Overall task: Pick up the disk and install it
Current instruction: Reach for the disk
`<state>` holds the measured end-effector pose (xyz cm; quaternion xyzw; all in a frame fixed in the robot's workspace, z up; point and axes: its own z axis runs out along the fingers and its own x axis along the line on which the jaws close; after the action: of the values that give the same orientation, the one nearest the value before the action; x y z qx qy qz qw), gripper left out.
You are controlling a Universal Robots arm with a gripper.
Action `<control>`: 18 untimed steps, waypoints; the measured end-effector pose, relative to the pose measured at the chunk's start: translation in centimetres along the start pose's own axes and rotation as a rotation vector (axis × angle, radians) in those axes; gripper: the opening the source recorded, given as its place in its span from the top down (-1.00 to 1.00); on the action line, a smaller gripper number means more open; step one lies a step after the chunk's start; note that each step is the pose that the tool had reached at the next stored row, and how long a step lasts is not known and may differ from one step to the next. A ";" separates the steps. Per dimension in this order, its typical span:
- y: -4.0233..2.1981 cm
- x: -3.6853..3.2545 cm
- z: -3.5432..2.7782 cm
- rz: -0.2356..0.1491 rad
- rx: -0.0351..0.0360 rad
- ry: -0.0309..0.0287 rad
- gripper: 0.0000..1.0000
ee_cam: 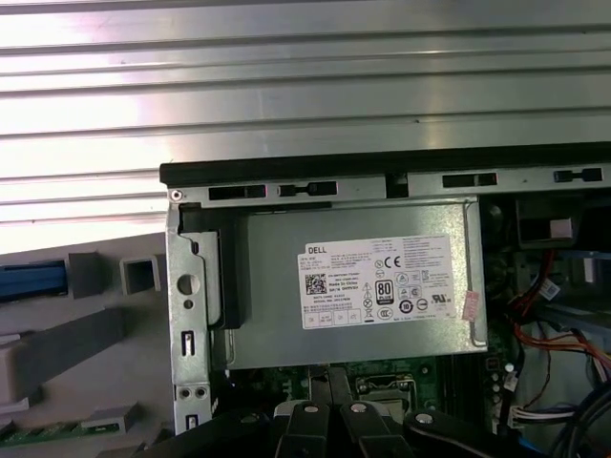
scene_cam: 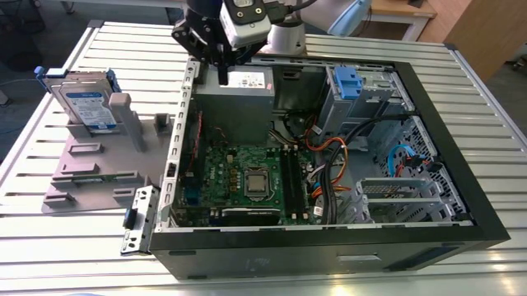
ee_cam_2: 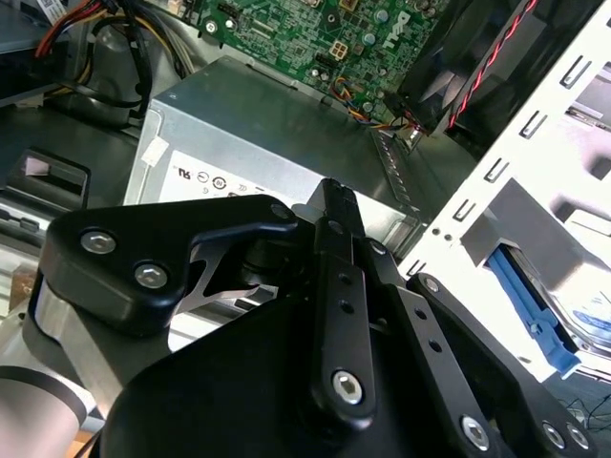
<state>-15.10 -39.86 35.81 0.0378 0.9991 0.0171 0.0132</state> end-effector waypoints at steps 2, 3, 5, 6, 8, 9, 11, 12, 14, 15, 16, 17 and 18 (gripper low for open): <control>0.00 0.03 0.06 0.000 -0.0001 -0.0001 0.79; -0.01 0.05 0.09 0.000 0.0000 0.0000 0.79; -0.01 0.07 0.14 0.000 0.0002 -0.0001 0.79; -0.01 0.08 0.17 0.000 0.0003 0.0000 0.79; -0.02 0.11 0.21 0.000 0.0003 0.0000 0.79; -0.02 0.16 0.23 0.000 0.0002 -0.0001 0.79; -0.03 0.27 0.28 0.000 0.0001 -0.0001 0.79; -0.04 0.33 0.30 0.000 0.0002 -0.0001 0.79; -0.05 0.47 0.34 0.000 0.0001 -0.0002 0.79; -0.05 0.53 0.34 0.000 0.0001 -0.0002 0.79; -0.05 0.58 0.34 0.000 0.0002 -0.0001 0.79; -0.06 0.65 0.34 0.000 0.0003 -0.0001 0.79; -0.07 0.74 0.33 0.000 0.0004 -0.0002 0.79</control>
<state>-15.83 -39.87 35.46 0.0378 0.9991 0.0168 0.0133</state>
